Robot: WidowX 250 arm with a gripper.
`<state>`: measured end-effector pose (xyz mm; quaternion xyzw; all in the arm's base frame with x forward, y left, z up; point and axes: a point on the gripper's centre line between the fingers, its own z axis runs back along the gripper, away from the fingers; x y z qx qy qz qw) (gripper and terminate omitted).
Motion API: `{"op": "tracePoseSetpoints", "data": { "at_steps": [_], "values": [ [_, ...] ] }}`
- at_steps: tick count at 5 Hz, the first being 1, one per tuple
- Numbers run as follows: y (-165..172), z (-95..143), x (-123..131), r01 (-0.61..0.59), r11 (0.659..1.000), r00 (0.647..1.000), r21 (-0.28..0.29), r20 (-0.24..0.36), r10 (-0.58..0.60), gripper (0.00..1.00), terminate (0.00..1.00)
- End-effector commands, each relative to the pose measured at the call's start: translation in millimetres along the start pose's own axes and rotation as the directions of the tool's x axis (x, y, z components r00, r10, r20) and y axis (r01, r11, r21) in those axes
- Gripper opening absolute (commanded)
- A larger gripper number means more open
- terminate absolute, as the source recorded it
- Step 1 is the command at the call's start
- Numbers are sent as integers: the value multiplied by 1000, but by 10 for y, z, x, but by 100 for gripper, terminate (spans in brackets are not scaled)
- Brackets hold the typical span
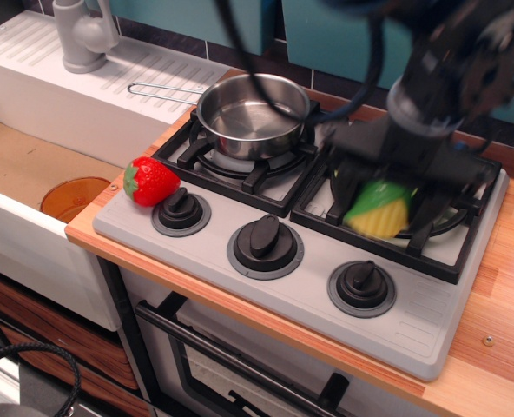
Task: Put corncob on plate and strawberry in pot or pan on stove
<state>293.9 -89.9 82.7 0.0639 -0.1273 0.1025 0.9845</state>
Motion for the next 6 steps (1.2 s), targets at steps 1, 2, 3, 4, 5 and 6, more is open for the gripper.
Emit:
{"op": "tracePoseSetpoints", "data": {
  "at_steps": [1,2,3,4,5,6],
  "values": [
    [4,-232,551,26,998,998,-53,62,-23,0,0],
    [52,-362,711,50,996,996,-79,73,-44,0,0],
    [65,-395,738,54,995,996,-89,75,-47,0,0],
    [11,-391,669,48,996,996,-70,75,-43,100,0],
    [-24,-358,598,38,997,997,-59,66,-35,100,0],
    [-11,-269,539,33,998,998,-58,48,-30,100,0]
  ]
}}
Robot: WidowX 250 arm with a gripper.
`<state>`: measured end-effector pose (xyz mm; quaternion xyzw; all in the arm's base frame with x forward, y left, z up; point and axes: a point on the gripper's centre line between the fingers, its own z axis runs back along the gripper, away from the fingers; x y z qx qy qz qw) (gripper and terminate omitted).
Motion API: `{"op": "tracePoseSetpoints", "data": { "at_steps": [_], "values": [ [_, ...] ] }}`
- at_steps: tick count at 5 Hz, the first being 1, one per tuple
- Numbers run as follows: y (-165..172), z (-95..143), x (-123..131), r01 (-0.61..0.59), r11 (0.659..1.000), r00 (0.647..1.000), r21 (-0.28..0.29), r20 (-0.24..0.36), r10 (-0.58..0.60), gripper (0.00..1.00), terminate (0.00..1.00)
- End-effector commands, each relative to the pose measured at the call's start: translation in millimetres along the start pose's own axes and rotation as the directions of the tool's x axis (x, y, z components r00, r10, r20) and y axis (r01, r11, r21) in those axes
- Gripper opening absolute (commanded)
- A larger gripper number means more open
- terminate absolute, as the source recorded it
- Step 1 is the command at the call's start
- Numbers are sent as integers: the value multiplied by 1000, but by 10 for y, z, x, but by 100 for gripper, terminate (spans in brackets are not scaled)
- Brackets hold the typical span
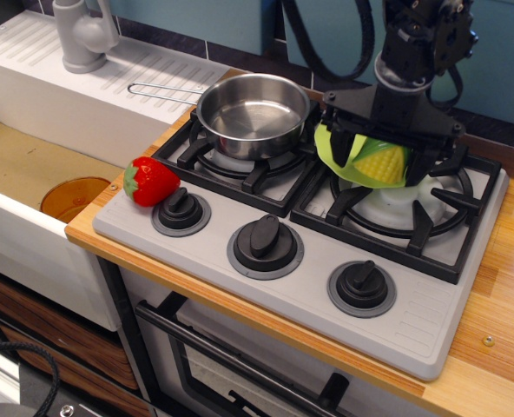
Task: Put corncob on plate and strawberry in pot or pan on stove
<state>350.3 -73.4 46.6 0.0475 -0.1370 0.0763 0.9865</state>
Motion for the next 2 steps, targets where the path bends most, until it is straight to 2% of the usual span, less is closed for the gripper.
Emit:
{"op": "tracePoseSetpoints", "data": {
  "at_steps": [1,2],
  "values": [
    [46,454,49,-10,1000,1000,-16,-3,10,100,0],
    [95,631,8,-7,1000,1000,-2,-29,7,100,0]
  ]
}}
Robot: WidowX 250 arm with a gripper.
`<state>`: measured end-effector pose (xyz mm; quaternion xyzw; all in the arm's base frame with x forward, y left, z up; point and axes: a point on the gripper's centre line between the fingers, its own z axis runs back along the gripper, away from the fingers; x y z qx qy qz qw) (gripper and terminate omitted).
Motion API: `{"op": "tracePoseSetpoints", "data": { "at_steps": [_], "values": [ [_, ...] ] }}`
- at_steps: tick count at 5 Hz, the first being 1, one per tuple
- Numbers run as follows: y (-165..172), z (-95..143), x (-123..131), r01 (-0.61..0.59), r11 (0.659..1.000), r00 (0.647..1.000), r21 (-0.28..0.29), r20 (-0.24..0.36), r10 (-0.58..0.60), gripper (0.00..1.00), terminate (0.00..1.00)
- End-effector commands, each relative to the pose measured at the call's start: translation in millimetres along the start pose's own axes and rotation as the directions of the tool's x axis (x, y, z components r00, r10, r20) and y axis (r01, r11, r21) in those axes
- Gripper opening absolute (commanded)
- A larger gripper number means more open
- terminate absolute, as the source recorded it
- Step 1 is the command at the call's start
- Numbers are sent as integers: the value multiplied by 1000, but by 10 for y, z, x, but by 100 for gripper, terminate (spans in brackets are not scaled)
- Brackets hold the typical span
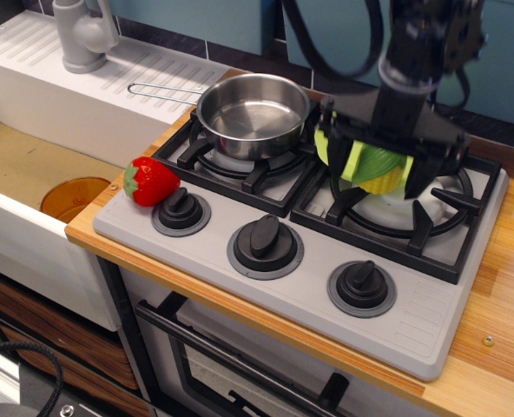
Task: Put corncob on plate and strawberry in pot or pan on stove
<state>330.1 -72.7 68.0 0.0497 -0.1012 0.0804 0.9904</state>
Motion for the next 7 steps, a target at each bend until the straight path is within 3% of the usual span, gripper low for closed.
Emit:
{"op": "tracePoseSetpoints", "data": {
  "at_steps": [1,5,6,7],
  "values": [
    [69,471,14,-3,1000,1000,-3,29,3,100,0],
    [110,518,-76,12,1000,1000,7,24,-12,100,0],
    [181,510,-242,2,999,997,54,79,-6,100,0],
    [505,609,-166,-20,997,991,81,136,9,100,0]
  ]
}}
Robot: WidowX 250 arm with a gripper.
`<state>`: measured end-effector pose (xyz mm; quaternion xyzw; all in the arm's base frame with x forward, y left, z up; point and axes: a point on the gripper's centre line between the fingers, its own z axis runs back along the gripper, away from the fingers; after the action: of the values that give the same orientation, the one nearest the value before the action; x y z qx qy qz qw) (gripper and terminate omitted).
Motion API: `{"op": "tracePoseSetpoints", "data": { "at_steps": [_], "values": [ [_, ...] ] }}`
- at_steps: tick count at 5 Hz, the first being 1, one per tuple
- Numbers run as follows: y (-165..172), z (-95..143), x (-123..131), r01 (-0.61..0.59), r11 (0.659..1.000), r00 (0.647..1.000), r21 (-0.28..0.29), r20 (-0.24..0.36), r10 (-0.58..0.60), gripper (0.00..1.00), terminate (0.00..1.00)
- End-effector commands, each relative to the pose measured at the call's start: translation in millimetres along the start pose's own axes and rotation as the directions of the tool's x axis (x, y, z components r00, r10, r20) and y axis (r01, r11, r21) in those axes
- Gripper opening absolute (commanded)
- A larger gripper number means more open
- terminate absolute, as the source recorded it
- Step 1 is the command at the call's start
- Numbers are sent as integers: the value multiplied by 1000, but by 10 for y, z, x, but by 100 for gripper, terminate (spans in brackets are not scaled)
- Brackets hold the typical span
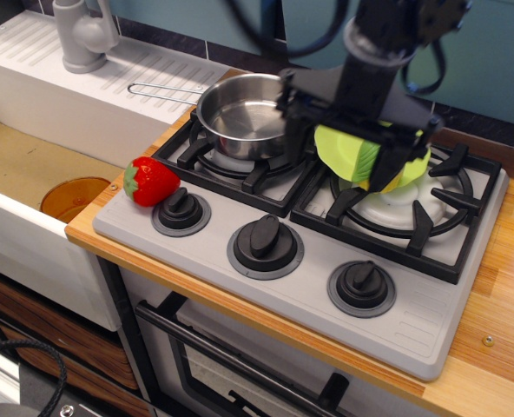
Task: Put corncob on plate and strawberry in pot or pan on stove
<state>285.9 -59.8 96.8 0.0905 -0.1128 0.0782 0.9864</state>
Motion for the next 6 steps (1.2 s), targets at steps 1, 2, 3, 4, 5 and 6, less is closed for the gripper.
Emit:
{"op": "tracePoseSetpoints", "data": {
  "at_steps": [1,2,3,4,5,6],
  "values": [
    [654,195,362,-4,1000,990,5,143,3,100,0],
    [931,62,524,17,1000,987,15,162,-19,100,0],
    [1241,-31,630,18,999,988,39,153,-24,100,0],
    [1494,-78,608,17,998,989,60,147,-26,100,0],
    [1494,-78,608,17,998,989,60,147,-26,100,0],
    [1494,-78,608,17,998,989,60,147,-26,100,0]
  ]
}}
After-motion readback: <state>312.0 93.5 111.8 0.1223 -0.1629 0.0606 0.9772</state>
